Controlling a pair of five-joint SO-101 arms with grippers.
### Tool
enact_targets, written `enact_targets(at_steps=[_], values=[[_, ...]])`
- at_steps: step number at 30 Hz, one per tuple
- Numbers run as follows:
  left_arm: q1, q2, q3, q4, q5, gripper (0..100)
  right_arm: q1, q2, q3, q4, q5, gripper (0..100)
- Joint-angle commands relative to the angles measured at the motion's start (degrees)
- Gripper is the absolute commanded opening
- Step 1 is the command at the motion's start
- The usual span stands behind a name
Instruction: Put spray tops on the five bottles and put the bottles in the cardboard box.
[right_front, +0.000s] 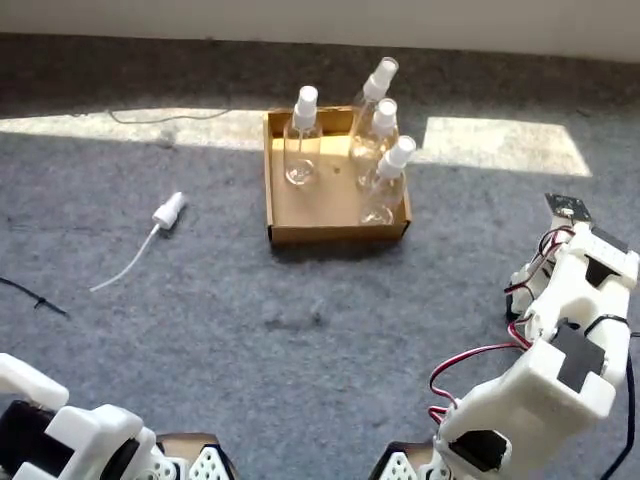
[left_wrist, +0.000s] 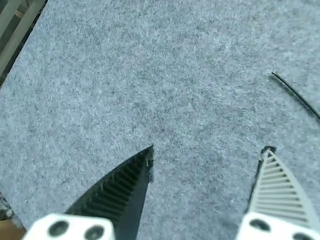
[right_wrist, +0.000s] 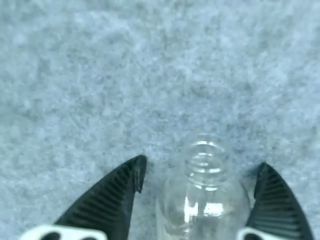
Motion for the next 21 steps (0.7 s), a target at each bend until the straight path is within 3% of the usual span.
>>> enact_targets(at_steps=[1, 21], values=[[0.2, -0.8, -0.5, 0.0, -0.4, 30, 0.9, -0.3, -2.4, 1.7, 2.2, 30.0], [0.0, -0.9, -0.4, 0.3, -0.4, 30, 0.7, -0.5, -6.6, 2.4, 4.0, 9.5]])
